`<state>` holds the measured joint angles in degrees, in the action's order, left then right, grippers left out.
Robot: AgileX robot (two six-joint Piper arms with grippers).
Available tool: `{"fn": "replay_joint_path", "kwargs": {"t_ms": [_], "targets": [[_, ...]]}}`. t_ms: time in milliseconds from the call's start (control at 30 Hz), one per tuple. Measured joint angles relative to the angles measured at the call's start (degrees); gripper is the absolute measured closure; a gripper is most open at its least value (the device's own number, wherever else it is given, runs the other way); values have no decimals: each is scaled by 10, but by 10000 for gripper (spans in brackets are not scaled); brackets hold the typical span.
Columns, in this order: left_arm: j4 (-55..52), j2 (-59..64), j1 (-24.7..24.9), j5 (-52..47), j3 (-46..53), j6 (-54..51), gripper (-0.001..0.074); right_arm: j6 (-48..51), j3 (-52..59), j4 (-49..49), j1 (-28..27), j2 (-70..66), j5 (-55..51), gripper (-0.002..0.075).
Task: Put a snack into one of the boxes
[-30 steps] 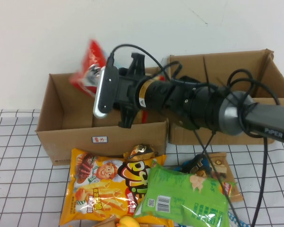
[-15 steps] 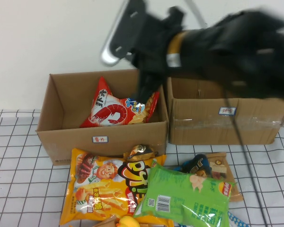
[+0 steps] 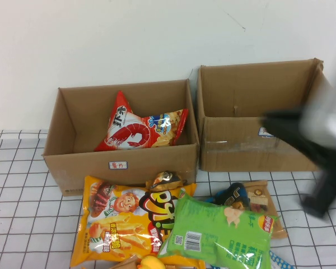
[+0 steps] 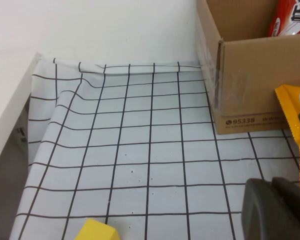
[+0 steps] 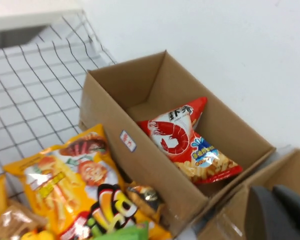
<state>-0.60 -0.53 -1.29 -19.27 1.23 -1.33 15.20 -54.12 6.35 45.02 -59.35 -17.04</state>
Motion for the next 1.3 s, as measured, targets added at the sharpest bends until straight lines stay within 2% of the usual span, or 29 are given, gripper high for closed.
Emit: {"fn": "replay_joint_path", "kwargs": {"t_ms": [267, 533, 700, 933, 1067, 1300], "targets": [[0, 0, 0, 0, 0, 0, 738, 0, 128, -41, 0, 199, -82, 726], [0, 0, 0, 0, 0, 0, 738, -1, 257, -82, 0, 354, -95, 727], [0, 0, 0, 0, 0, 0, 738, -1, 320, -87, 0, 411, -63, 727], [0, 0, 0, 0, 0, 0, 738, -2, 409, -89, -6, 476, 33, 727], [0, 0, 0, 0, 0, 0, 738, -14, 454, -96, -59, 518, 41, 727], [0, 0, 0, 0, 0, 0, 738, -20, 504, -97, -281, 570, 45, 727]]}}
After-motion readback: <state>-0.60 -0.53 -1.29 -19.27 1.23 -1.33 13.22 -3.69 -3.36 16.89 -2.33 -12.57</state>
